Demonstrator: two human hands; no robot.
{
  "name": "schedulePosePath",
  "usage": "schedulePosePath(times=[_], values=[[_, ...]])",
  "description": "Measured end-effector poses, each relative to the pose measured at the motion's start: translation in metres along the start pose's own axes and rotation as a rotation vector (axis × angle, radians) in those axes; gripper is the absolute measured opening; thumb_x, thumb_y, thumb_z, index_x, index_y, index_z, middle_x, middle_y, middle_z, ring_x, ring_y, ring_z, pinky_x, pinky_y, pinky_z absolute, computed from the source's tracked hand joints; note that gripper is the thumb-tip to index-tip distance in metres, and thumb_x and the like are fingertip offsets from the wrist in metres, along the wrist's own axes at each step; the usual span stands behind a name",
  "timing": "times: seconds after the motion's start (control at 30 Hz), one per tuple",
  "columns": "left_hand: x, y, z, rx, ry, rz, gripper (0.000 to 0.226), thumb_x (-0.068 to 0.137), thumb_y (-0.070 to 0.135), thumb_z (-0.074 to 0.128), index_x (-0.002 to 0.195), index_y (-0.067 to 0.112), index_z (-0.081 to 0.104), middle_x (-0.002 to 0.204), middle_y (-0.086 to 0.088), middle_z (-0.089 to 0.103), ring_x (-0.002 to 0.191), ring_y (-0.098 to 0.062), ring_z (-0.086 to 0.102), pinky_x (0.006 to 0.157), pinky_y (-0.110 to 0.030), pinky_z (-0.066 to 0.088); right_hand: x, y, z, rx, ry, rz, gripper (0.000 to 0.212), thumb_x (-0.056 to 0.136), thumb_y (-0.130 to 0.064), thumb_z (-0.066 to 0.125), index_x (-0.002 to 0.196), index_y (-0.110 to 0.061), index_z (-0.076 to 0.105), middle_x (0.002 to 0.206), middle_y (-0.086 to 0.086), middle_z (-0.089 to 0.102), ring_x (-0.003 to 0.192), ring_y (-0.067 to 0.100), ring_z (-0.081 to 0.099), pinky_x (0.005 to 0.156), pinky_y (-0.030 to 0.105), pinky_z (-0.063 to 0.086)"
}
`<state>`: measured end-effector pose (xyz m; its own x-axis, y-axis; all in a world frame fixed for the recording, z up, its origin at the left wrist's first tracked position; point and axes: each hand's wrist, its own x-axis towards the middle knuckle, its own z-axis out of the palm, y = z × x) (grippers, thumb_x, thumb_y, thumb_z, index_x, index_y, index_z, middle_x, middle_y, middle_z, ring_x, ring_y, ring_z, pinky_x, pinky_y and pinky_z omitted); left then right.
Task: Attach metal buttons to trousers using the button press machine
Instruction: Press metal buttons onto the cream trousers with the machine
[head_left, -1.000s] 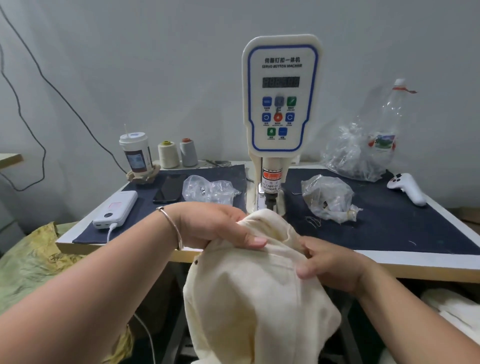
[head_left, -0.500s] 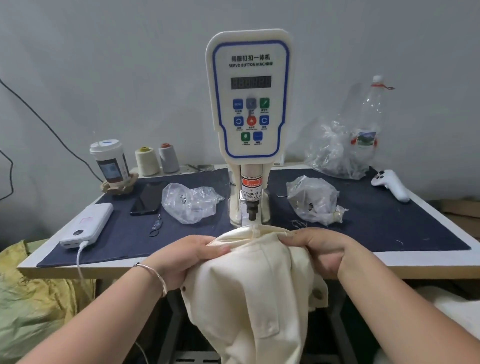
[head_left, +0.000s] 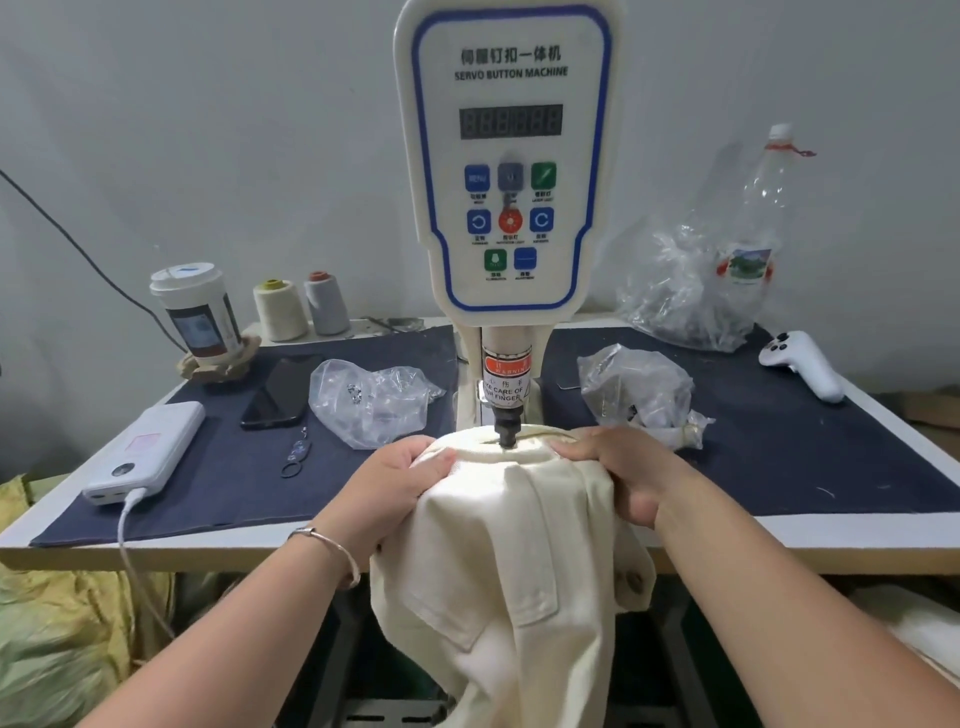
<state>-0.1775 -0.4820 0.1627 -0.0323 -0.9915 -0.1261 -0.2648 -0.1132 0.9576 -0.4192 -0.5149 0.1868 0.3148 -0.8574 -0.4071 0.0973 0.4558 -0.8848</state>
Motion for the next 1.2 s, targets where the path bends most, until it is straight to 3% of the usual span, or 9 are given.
schedulePosePath(times=[0.07, 0.2, 0.3, 0.4, 0.5, 0.8, 0.9, 1.0, 1.2], values=[[0.009, 0.0, 0.002, 0.161, 0.075, 0.086, 0.028, 0.099, 0.04, 0.056, 0.09, 0.018, 0.071, 0.078, 0.005, 0.067, 0.073, -0.008, 0.057, 0.071, -0.025, 0.043, 0.009, 0.002, 0.001, -0.125, 0.088, -0.108, 0.013, 0.093, -0.013, 0.061, 0.091, -0.003, 0.068, 0.082, 0.011, 0.068, 0.071, 0.018, 0.063, 0.068, 0.029, 0.048], [0.021, -0.004, 0.005, 0.411, 0.102, 0.228, 0.04, 0.1, 0.043, 0.05, 0.069, 0.017, 0.054, 0.063, 0.011, 0.05, 0.057, 0.0, 0.043, 0.058, -0.016, 0.034, 0.021, 0.013, -0.001, -0.579, 0.384, -0.477, 0.029, 0.087, -0.033, 0.067, 0.078, -0.006, 0.068, 0.068, -0.003, 0.062, 0.062, 0.004, 0.052, 0.053, 0.01, 0.036], [0.025, -0.011, 0.008, 0.479, 0.12, 0.283, 0.045, 0.1, 0.044, 0.048, 0.063, 0.019, 0.041, 0.057, 0.011, 0.04, 0.054, -0.005, 0.037, 0.055, -0.02, 0.032, 0.03, 0.026, -0.001, -0.687, 0.458, -0.618, 0.036, 0.086, -0.033, 0.068, 0.065, -0.005, 0.06, 0.056, -0.008, 0.054, 0.054, 0.002, 0.046, 0.054, 0.015, 0.034], [0.027, -0.017, 0.01, 0.454, 0.113, 0.298, 0.047, 0.101, 0.042, 0.047, 0.063, 0.018, 0.035, 0.058, 0.011, 0.034, 0.056, -0.007, 0.032, 0.055, -0.023, 0.029, 0.035, 0.037, -0.005, -0.556, 0.429, -0.601, 0.033, 0.089, -0.027, 0.065, 0.061, -0.012, 0.057, 0.05, -0.013, 0.049, 0.051, 0.001, 0.043, 0.053, 0.013, 0.034], [0.028, -0.02, 0.011, 0.483, 0.082, 0.289, 0.048, 0.101, 0.043, 0.047, 0.066, 0.012, 0.039, 0.06, 0.008, 0.037, 0.058, -0.007, 0.035, 0.056, -0.025, 0.028, 0.037, 0.041, -0.008, -0.488, 0.425, -0.607, 0.024, 0.09, -0.021, 0.063, 0.066, -0.016, 0.063, 0.055, -0.017, 0.056, 0.054, -0.003, 0.047, 0.053, 0.008, 0.036], [0.027, -0.017, 0.0, 0.589, 0.069, 0.22, 0.04, 0.1, 0.046, 0.046, 0.071, 0.02, 0.055, 0.07, 0.007, 0.056, 0.069, -0.01, 0.05, 0.071, -0.033, 0.043, 0.045, 0.035, -0.006, -0.487, 0.365, -0.568, 0.022, 0.088, -0.022, 0.064, 0.072, -0.008, 0.06, 0.063, -0.004, 0.053, 0.053, 0.0, 0.044, 0.051, 0.011, 0.035], [0.024, -0.016, 0.003, 0.622, 0.061, 0.202, 0.04, 0.101, 0.049, 0.043, 0.074, 0.022, 0.055, 0.075, 0.006, 0.059, 0.077, -0.015, 0.055, 0.078, -0.041, 0.047, 0.044, 0.038, -0.004, -0.501, 0.416, -0.606, 0.021, 0.086, -0.016, 0.065, 0.066, -0.013, 0.06, 0.058, -0.01, 0.054, 0.053, -0.001, 0.046, 0.051, 0.01, 0.036], [0.022, -0.015, 0.01, 0.801, 0.075, 0.176, 0.042, 0.102, 0.053, 0.031, 0.081, 0.023, 0.051, 0.081, 0.004, 0.061, 0.082, -0.017, 0.057, 0.072, -0.04, 0.046, 0.042, 0.046, 0.001, -0.512, 0.511, -0.667, 0.02, 0.082, -0.015, 0.066, 0.063, -0.015, 0.058, 0.053, -0.012, 0.057, 0.051, 0.0, 0.048, 0.051, 0.01, 0.037], [0.021, -0.015, 0.02, 1.021, 0.107, 0.161, 0.038, 0.105, 0.049, 0.018, 0.089, 0.026, 0.043, 0.086, 0.001, 0.061, 0.084, -0.023, 0.054, 0.064, -0.037, 0.038, 0.04, 0.054, 0.008, -0.575, 0.644, -0.691, 0.016, 0.078, -0.021, 0.061, 0.063, -0.02, 0.055, 0.061, -0.005, 0.061, 0.059, 0.015, 0.056, 0.058, 0.038, 0.049]])
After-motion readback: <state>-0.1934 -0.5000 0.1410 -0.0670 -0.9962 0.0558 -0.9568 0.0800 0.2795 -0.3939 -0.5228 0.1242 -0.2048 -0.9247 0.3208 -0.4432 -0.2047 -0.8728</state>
